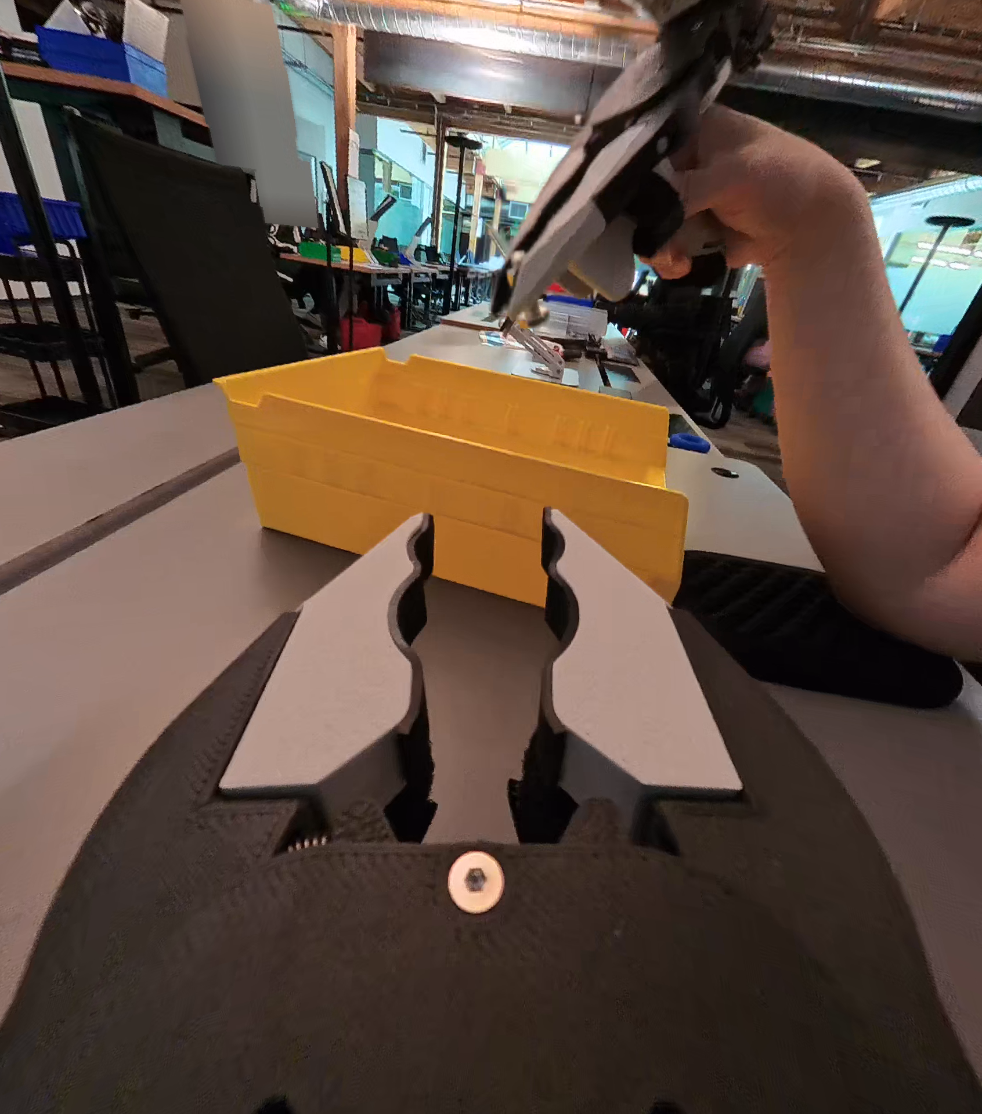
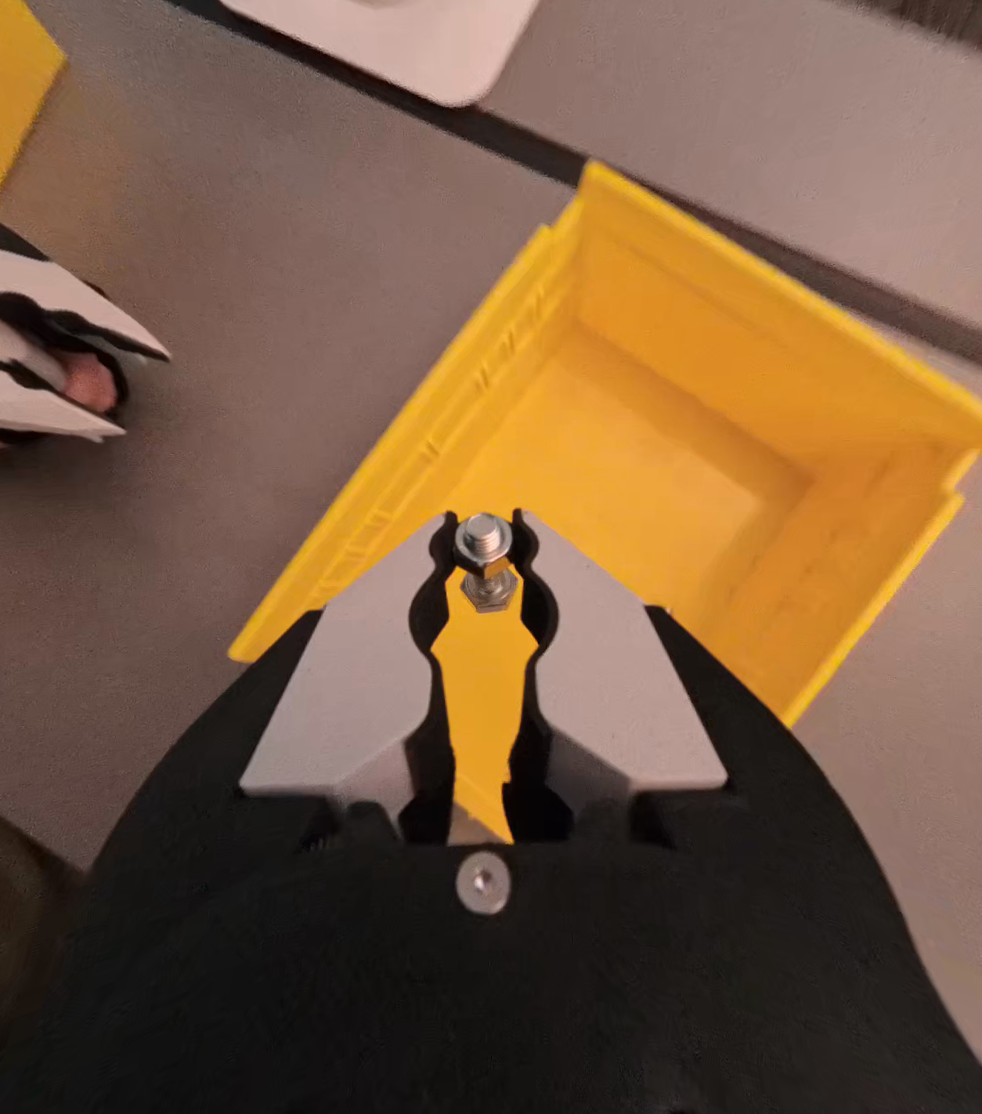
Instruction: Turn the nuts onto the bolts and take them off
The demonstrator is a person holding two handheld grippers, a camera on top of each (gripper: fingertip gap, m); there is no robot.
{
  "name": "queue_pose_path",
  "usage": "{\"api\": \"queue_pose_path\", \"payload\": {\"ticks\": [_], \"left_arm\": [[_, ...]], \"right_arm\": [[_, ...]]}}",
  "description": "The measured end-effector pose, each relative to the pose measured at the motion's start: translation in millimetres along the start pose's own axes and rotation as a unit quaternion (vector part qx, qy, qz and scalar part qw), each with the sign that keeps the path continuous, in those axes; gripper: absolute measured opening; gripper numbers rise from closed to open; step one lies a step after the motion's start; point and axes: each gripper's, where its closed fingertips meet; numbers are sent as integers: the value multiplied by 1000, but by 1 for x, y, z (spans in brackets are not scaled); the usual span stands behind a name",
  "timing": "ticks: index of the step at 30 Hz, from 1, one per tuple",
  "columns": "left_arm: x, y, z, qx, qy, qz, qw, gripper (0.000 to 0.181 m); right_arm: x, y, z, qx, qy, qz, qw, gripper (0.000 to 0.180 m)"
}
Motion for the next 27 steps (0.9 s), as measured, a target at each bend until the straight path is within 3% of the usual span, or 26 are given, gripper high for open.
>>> {"api": "queue_pose_path", "payload": {"ticks": [4,12,18,27], "left_arm": [[-1,-3,-2,2,-2,-8,1000,32],[0,-11,0,4,-11,-25,1000,31],[0,-13,2,3,-15,-30,999,31],[0,-11,2,3,-15,-31,999,31]], "right_arm": [[5,-58,31,99,-17,-118,988,17],[47,-108,58,99,-47,-251,962,18],[61,-124,69,99,-60,-286,951,18],[70,-114,77,93,-63,-261,959,21]]}}
Point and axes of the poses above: each gripper's, where its closed fingertips meet, x out along the fingers, y out of its top, z = x × y across the jaws, and after that the axes turned 13 degrees about z, right-handed
